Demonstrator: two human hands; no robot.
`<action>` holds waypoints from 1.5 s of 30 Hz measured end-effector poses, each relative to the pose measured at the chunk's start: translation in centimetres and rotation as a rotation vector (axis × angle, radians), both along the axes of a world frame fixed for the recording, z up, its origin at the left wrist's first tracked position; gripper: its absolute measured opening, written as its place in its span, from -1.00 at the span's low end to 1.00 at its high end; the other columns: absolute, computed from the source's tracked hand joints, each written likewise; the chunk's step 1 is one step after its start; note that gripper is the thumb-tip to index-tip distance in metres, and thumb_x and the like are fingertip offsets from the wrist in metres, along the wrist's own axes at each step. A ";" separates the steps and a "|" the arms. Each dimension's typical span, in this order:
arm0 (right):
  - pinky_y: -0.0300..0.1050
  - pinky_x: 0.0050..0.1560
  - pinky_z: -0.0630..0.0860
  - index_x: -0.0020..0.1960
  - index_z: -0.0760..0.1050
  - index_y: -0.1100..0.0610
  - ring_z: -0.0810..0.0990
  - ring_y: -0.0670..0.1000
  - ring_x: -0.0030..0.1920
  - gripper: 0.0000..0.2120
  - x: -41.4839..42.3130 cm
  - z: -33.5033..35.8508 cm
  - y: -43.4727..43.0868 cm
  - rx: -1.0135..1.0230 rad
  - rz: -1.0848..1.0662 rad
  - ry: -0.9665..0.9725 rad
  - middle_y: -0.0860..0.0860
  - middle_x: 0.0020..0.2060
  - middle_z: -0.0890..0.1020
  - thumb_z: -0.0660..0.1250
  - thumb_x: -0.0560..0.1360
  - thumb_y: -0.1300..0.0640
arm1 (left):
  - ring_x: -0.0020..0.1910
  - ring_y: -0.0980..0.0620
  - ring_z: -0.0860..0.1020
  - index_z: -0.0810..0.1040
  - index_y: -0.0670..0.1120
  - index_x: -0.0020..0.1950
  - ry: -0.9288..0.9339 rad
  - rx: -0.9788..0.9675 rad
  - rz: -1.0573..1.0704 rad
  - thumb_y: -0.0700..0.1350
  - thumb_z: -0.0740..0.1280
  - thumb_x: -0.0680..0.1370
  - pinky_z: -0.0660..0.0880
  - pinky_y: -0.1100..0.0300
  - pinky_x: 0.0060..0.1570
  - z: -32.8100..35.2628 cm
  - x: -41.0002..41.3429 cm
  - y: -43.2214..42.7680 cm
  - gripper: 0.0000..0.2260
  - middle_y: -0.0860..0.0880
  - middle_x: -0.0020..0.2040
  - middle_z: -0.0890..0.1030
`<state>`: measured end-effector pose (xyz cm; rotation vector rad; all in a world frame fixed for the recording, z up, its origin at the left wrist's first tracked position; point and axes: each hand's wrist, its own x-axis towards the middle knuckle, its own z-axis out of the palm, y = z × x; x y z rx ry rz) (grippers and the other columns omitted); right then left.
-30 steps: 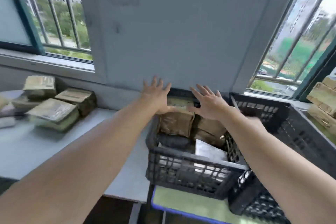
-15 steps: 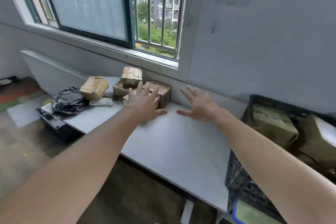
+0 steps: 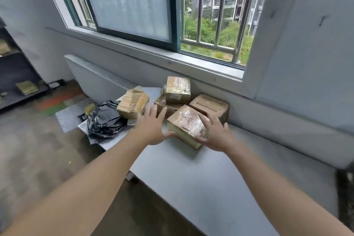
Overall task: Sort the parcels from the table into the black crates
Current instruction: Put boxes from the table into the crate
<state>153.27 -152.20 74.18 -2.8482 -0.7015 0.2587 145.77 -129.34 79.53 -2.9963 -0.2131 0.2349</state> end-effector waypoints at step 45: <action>-0.01 0.02 0.50 0.01 0.55 0.15 0.59 0.06 -0.04 -0.51 8.6 1.0 3.3 0.744 -1.147 0.054 0.02 -0.07 0.64 0.25 0.53 -0.30 | 0.32 0.13 0.29 -0.02 0.33 0.52 -0.133 -1.181 -0.529 0.00 0.65 0.29 0.32 0.20 0.30 -6.2 17.2 6.8 0.05 0.17 0.29 0.30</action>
